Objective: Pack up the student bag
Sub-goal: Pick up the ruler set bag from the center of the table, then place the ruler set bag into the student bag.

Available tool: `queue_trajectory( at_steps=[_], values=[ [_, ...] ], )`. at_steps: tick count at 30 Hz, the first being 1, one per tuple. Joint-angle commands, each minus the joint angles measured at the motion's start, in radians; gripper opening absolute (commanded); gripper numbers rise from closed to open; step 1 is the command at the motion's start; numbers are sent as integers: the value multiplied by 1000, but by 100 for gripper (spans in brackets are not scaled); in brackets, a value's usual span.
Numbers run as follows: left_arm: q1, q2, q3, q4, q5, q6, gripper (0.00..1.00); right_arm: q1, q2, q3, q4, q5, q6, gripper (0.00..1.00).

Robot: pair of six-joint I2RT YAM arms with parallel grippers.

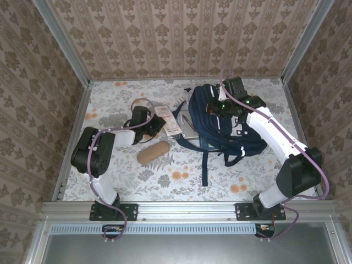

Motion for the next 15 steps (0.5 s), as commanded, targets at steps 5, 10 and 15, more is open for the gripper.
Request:
queue_trajectory(
  at_steps=[5, 10, 15],
  values=[
    [-42, -112, 56, -173, -16, 105, 0, 2, -6, 51, 46, -30, 5, 0],
    [-103, -202, 95, -243, -17, 162, 0, -4, -21, 70, 48, -66, -8, 0],
    [-165, -226, 135, -210, 12, 185, 0, -19, -34, 82, 83, -148, -9, 0]
  ],
)
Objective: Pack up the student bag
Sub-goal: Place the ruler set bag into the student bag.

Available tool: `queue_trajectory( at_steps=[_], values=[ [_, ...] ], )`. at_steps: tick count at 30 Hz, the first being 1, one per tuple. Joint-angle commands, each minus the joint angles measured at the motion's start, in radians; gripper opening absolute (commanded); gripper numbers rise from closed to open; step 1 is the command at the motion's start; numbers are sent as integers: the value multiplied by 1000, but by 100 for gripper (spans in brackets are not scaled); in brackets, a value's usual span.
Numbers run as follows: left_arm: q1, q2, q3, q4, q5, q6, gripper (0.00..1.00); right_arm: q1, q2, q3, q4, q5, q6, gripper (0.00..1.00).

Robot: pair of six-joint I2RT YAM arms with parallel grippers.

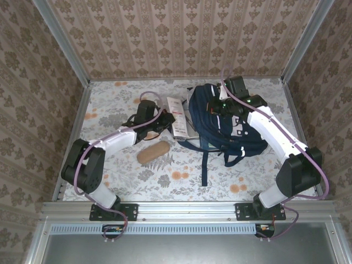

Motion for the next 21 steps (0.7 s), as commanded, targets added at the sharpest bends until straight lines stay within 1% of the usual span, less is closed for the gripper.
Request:
queue_trajectory(
  at_steps=[1, 4, 6, 11, 13, 15, 16, 17, 18, 19, 20, 21],
  values=[
    [-30, -23, 50, 20, 26, 54, 0, -10, -35, 71, 95, -133, -2, 0],
    [-62, 25, 81, 70, 33, 42, 0, -19, -35, 76, 113, -175, 10, 0],
    [-86, 87, 115, 105, 47, 24, 0, -26, -33, 79, 130, -208, 23, 0],
    [-140, 219, 177, 197, 42, -22, 0, -36, -32, 82, 172, -282, 58, 0],
    [-160, 263, 217, 196, 29, -17, 0, -38, -30, 85, 180, -305, 66, 0],
    [-177, 306, 261, 146, 8, 11, 2, -39, -29, 87, 183, -316, 70, 0],
    [-182, 322, 274, 133, 6, 18, 7, -39, -29, 86, 183, -317, 72, 0],
    [-184, 337, 285, 111, 5, 22, 13, -38, -30, 87, 182, -318, 72, 0],
    [-184, 344, 289, 91, 2, 28, 17, -41, -29, 87, 180, -318, 72, 0],
    [-183, 342, 285, 74, -7, 34, 25, -42, -30, 87, 178, -317, 70, 0],
    [-183, 334, 280, 50, -19, 46, 40, -43, -31, 84, 175, -316, 67, 0],
    [-181, 321, 277, 19, -30, 61, 50, -46, -33, 82, 174, -315, 67, 0]
  ],
)
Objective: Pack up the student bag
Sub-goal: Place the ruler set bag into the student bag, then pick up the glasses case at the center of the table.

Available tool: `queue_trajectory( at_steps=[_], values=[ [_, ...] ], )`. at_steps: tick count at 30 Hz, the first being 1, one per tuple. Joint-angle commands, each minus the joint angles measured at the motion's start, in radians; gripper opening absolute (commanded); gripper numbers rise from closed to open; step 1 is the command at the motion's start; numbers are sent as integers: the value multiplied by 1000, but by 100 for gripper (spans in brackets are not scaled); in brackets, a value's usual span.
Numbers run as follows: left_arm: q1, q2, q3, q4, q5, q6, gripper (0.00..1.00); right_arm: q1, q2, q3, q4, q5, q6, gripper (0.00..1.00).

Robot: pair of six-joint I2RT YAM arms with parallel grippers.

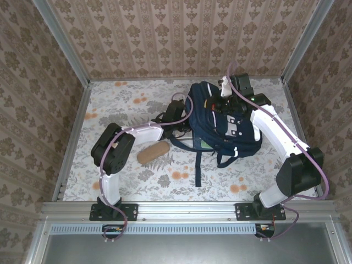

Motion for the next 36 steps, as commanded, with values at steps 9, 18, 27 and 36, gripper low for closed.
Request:
queue_trajectory(
  at_steps=[9, 18, 27, 36],
  values=[
    [33, -229, 6, -371, -151, 188, 83, -9, -14, 57, 135, -111, 20, 0],
    [103, -437, -116, -664, -190, 420, 83, -2, -11, 25, 135, -114, 13, 0],
    [135, -510, -212, -919, -220, 663, 91, 18, -15, 3, 138, -102, 14, 0],
    [110, -400, -182, -982, -365, 783, 95, 25, -12, 2, 139, -106, 21, 0]
  ],
)
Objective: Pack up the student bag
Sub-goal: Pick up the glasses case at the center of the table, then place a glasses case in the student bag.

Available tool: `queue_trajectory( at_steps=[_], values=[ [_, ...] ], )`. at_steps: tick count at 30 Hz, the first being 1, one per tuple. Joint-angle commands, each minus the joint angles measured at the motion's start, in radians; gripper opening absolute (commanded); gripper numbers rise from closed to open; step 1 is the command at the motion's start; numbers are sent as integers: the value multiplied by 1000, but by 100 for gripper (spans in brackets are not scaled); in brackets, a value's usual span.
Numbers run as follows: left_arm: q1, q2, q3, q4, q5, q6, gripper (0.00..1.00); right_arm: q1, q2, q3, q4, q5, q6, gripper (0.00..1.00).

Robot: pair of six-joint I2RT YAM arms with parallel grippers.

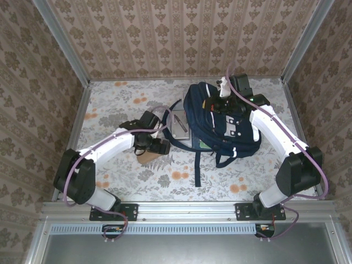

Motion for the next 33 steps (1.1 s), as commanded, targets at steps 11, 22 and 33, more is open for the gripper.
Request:
queue_trajectory(
  at_steps=[11, 22, 33],
  values=[
    [-17, 206, 60, -45, -133, 184, 97, 25, -18, 13, 110, -78, 4, 0],
    [-36, 155, 54, -48, -91, 123, 50, 26, -12, 21, 100, -75, -6, 0],
    [-36, 77, 193, 150, 155, -163, 45, 9, -23, 11, 154, -143, 18, 0]
  ],
)
